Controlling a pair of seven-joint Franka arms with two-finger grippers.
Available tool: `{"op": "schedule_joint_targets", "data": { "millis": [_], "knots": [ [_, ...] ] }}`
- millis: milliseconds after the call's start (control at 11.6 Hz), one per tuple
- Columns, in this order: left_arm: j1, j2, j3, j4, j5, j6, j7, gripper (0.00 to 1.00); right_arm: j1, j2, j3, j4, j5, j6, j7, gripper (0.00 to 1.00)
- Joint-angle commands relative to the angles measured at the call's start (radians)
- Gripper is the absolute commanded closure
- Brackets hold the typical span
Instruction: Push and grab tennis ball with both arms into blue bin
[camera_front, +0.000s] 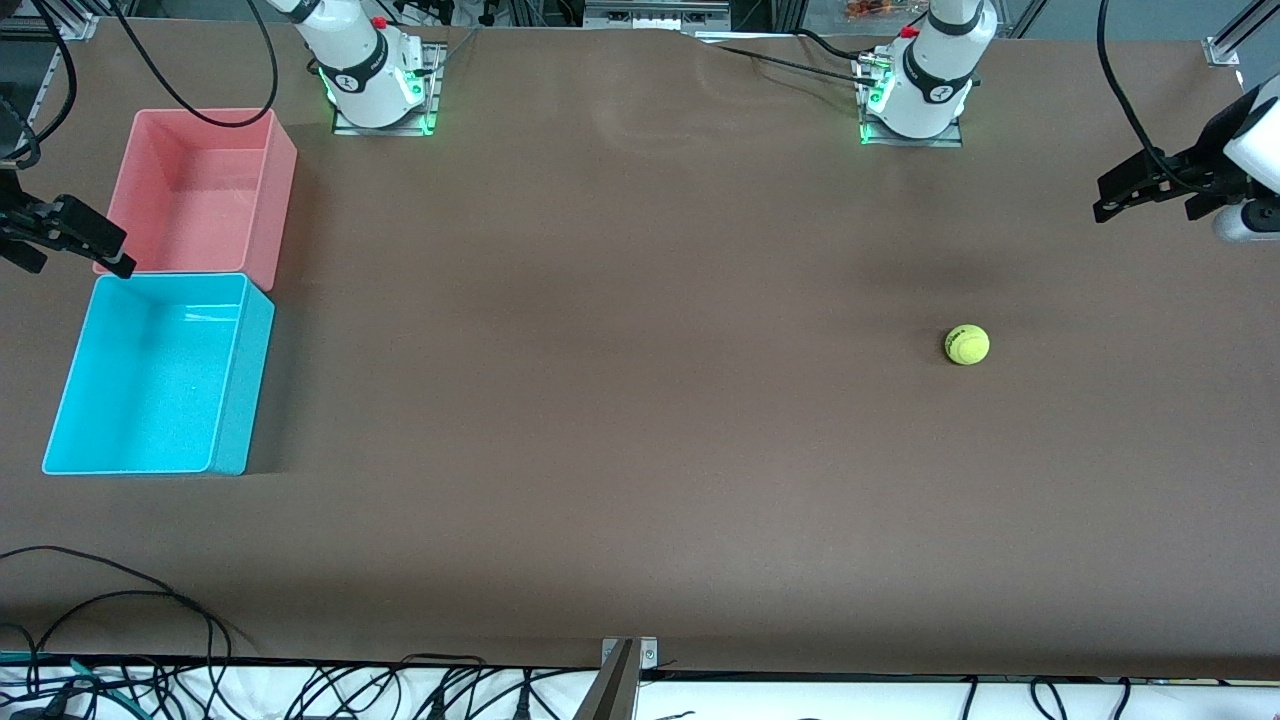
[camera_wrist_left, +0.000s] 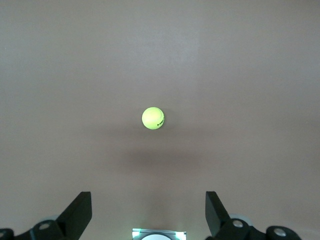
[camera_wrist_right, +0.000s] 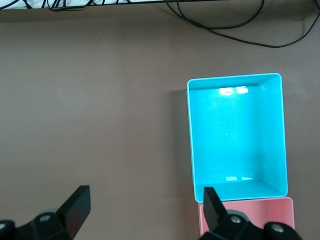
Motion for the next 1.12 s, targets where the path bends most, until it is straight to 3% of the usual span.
{"op": "schedule_joint_targets", "data": {
  "millis": [0, 1037],
  "knots": [
    [0.015, 0.017, -0.003, 0.038, -0.026, -0.026, -0.004, 0.00, 0.002, 0.006, 0.000, 0.023, 0.001, -0.015, 0.001, 0.00],
    [0.015, 0.017, -0.005, 0.038, -0.015, -0.027, -0.006, 0.00, 0.002, 0.009, -0.002, 0.025, 0.002, -0.003, 0.010, 0.00]
  ]
}}
